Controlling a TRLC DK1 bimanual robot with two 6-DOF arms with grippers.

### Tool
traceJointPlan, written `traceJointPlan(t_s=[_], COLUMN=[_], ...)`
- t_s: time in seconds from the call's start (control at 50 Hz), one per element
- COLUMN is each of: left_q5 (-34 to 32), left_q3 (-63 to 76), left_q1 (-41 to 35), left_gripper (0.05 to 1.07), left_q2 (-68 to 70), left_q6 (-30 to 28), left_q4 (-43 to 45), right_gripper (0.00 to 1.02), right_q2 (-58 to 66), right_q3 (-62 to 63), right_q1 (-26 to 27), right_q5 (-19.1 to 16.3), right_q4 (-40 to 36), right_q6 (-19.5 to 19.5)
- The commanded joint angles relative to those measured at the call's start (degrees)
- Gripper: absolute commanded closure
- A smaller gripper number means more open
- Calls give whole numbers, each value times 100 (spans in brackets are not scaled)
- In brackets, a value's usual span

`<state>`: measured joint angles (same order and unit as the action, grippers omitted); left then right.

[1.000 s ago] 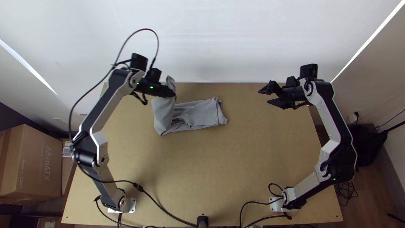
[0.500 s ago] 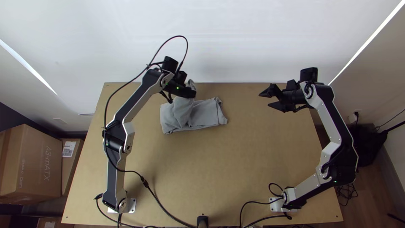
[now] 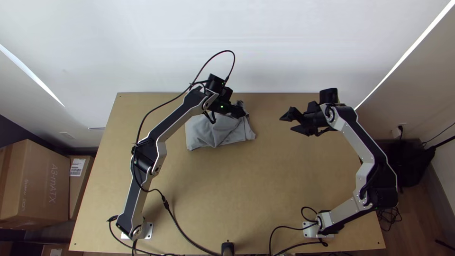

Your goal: Fold the t-shirt

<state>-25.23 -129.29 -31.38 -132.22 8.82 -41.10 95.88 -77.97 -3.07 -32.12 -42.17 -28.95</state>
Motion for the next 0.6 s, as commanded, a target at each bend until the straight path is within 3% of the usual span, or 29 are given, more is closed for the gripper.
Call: traceJointPlan(t_s=[0.0,0.16,0.34,0.46,0.58], left_q5=[-69,-69,-61,-52,-43], left_q3=[-184,-166,-52,203,273], left_q1=[26,255,756,1134,1476], left_gripper=[9,9,9,9,9], left_q2=[135,636,1208,1647,1990], left_q6=[225,305,269,217,199], left_q4=[164,217,14,-100,-346], right_gripper=[4,4,4,4,4], right_q2=[1,274,652,1082,1469], right_q3=[-25,-429,-1159,-1941,-2336], right_q1=[-255,-765,-1451,-1881,-2233], right_q5=[171,672,1586,1656,1647], right_q4=[104,104,86,-450,-494], right_q6=[-67,285,531,496,487])
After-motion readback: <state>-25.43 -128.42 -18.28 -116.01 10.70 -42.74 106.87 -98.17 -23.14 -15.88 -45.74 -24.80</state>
